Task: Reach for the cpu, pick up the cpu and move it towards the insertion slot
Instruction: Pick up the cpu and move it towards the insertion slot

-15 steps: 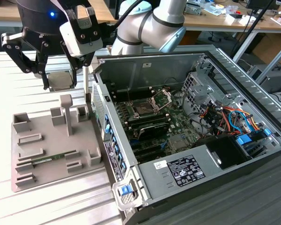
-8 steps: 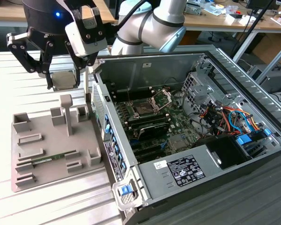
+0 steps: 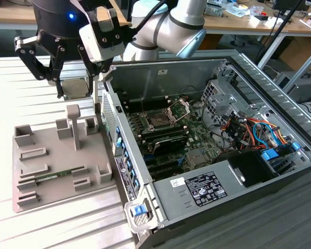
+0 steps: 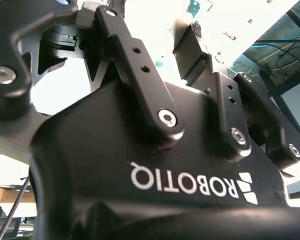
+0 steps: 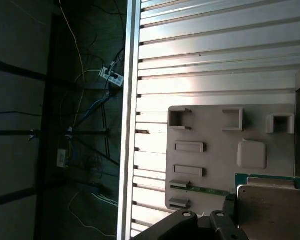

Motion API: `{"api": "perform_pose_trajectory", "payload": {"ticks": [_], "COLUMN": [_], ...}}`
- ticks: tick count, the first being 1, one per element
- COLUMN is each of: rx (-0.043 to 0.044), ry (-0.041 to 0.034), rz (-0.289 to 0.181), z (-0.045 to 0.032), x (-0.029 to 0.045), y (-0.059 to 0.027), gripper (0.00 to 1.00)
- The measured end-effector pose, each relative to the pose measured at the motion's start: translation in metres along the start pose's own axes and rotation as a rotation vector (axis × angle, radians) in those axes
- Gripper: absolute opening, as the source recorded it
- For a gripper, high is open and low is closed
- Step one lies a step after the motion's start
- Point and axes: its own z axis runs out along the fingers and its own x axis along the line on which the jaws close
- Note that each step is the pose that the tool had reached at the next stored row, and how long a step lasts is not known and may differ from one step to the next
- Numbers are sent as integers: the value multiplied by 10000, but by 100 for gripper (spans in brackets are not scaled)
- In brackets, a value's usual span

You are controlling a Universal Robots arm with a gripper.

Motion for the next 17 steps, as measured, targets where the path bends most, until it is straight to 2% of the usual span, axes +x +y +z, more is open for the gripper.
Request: {"api": "perform_pose_trajectory", "payload": {"ticks": [8, 17], "rx": [0, 0], "ry": [0, 0], "rz": [-1, 0], "z": [0, -1], "x": [-109, -200], "y": [-8, -14], "gripper": [55, 55]}}
